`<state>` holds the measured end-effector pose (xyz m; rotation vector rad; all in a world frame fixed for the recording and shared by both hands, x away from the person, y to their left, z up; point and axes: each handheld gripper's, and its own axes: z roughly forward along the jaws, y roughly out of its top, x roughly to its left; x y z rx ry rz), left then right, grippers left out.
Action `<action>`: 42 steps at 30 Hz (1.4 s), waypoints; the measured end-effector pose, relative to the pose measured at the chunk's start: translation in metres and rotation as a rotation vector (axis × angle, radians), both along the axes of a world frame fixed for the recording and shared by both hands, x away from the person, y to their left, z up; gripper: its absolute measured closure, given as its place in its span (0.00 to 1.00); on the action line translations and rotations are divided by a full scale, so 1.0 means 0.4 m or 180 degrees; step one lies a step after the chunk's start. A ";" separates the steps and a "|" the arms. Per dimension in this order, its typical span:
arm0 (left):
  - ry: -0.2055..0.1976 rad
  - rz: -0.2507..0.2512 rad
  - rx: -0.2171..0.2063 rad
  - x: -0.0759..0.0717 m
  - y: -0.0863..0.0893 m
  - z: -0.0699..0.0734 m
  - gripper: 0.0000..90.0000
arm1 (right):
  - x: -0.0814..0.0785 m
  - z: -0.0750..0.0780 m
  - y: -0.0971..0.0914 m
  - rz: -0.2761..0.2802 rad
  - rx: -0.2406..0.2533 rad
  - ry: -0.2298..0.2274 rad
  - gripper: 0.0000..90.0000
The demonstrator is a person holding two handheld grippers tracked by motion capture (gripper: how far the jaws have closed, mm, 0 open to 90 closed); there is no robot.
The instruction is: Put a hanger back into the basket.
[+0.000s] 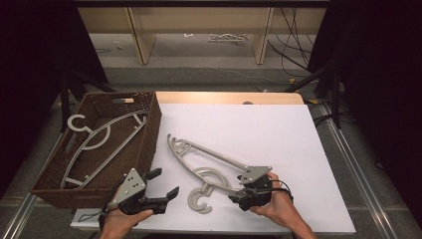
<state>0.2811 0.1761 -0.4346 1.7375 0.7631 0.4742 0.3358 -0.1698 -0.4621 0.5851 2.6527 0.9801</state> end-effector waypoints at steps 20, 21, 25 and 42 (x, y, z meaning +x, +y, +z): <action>0.0090 -0.0051 0.0073 0.004 -0.010 -0.009 0.21 | 0.049 -0.028 0.023 0.0210 -0.0277 0.0397 0.81; 0.0090 -0.0051 0.0073 0.004 -0.010 -0.009 0.21 | 0.052 -0.029 0.023 0.0208 -0.0269 0.0391 0.81; 0.0035 -0.0098 0.0129 0.008 -0.007 -0.010 0.21 | 0.054 -0.022 0.023 0.0288 -0.0308 0.0427 0.87; -0.0053 -0.0223 0.0342 0.036 -0.049 0.000 0.30 | 0.038 0.041 0.015 0.0706 -0.0484 0.0060 0.91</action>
